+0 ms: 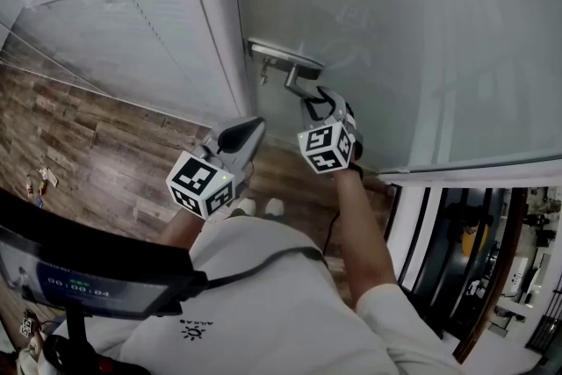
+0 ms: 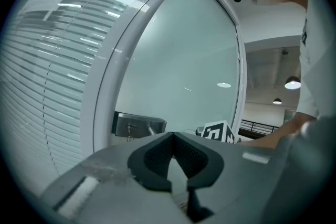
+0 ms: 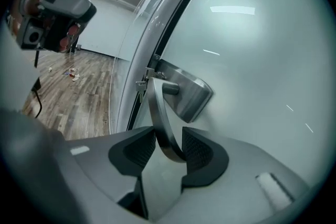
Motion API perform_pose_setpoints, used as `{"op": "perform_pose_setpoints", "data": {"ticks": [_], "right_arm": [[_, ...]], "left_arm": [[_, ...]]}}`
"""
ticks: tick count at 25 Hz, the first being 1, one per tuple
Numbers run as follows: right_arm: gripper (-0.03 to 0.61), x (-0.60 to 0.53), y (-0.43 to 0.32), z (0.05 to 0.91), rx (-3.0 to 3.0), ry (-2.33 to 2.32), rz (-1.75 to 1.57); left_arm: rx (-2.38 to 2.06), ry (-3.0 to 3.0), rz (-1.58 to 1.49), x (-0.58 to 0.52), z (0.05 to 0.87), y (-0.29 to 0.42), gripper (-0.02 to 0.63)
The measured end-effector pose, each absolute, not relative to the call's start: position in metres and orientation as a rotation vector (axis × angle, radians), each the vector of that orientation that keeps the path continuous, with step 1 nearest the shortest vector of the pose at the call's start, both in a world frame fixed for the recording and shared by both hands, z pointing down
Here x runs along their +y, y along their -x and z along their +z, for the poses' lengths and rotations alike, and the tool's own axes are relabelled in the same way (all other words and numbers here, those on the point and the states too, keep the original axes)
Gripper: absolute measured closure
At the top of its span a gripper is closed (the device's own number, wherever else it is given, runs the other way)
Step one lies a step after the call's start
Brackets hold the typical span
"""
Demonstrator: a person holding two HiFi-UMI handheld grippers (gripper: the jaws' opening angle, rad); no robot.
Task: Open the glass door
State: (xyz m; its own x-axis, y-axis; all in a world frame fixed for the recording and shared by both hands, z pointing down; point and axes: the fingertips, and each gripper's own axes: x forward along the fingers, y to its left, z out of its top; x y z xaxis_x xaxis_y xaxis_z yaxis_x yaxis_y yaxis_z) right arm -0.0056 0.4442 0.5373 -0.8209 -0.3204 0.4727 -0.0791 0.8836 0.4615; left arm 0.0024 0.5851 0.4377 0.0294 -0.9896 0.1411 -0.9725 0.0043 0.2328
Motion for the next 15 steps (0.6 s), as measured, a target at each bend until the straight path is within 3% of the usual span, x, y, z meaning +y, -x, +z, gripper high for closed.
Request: {"op": "perform_pose_setpoints", "data": {"ticks": [15], "right_arm": [[0.436, 0.402, 0.034, 0.534, -2.402, -0.223, -0.72]], "left_arm": [[-2.048, -2.009, -0.026, 0.567, 0.445, -0.018, 0.609]]}}
